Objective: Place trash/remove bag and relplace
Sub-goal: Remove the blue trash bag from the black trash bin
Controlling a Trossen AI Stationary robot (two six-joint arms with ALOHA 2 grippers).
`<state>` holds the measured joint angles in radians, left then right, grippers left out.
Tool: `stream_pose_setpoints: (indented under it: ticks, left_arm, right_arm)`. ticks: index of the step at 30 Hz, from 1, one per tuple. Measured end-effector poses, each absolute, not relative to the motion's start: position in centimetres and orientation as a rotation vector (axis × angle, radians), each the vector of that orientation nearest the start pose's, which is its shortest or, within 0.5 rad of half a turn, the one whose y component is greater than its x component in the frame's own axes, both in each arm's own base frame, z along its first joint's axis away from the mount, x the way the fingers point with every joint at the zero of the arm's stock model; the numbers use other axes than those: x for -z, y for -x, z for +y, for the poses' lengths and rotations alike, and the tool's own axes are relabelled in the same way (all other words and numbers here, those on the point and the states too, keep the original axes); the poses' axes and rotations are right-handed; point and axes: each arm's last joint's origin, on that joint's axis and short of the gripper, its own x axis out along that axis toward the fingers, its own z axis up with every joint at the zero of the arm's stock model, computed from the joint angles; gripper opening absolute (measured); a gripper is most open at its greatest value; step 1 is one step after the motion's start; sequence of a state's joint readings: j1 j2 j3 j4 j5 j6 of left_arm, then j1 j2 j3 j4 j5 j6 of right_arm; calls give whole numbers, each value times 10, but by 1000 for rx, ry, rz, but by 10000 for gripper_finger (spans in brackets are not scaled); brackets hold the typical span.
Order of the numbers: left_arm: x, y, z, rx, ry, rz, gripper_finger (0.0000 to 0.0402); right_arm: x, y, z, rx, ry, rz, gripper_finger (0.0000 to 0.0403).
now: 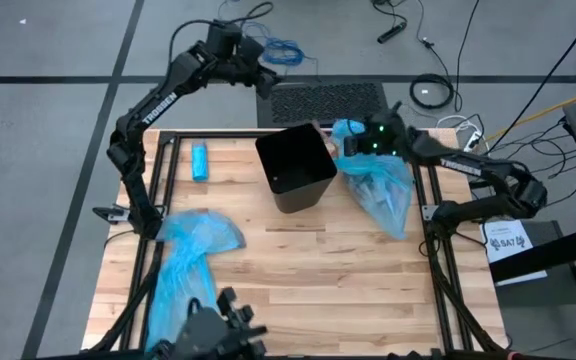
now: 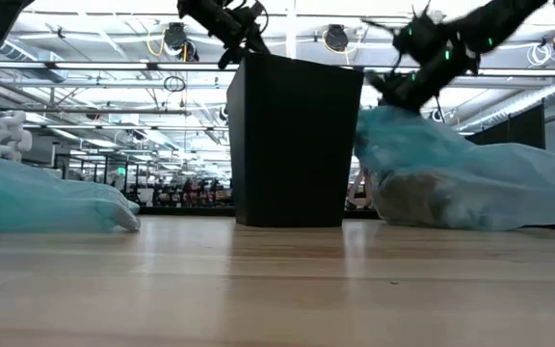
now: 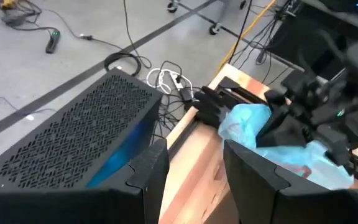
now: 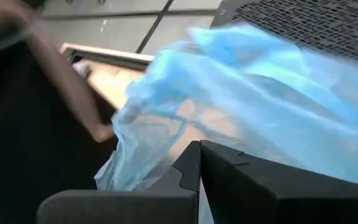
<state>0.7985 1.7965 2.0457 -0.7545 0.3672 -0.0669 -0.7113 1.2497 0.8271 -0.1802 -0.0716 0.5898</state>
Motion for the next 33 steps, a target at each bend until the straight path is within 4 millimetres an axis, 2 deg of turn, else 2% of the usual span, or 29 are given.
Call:
stream_pose_setpoints:
  ticks: [3, 6, 11, 14, 17, 23, 26, 30, 33]
  left_arm:
    - [-433, -263, 281, -431, 364, 398, 159]
    - [-435, -251, 292, -446, 347, 381, 159]
    - [-437, -233, 305, -472, 334, 373, 159]
    - [-445, -220, 311, -481, 310, 345, 159]
    - [-457, -206, 316, -492, 266, 319, 159]
    - [-474, -188, 317, -527, 224, 296, 159]
    - [-478, -183, 310, -516, 245, 311, 159]
    - [-491, -171, 289, -523, 253, 320, 159]
    - [-497, -164, 277, -569, 269, 341, 159]
  right_arm:
    - [-220, -201, -174, 870, -807, 361, 0]
    - [-183, -199, -176, 1005, -808, 434, 0]
    - [-130, -200, -168, 1108, -786, 455, 0]
    - [-104, -200, -159, 1149, -786, 423, 0]
    - [-89, -203, -152, 1134, -783, 425, 0]
    - [-79, -207, -145, 1102, -736, 487, 0]
    - [-83, -206, -145, 1062, -763, 481, 0]
    - [-106, -202, -140, 993, -756, 442, 0]
    - [-135, -197, -138, 979, -710, 371, 0]
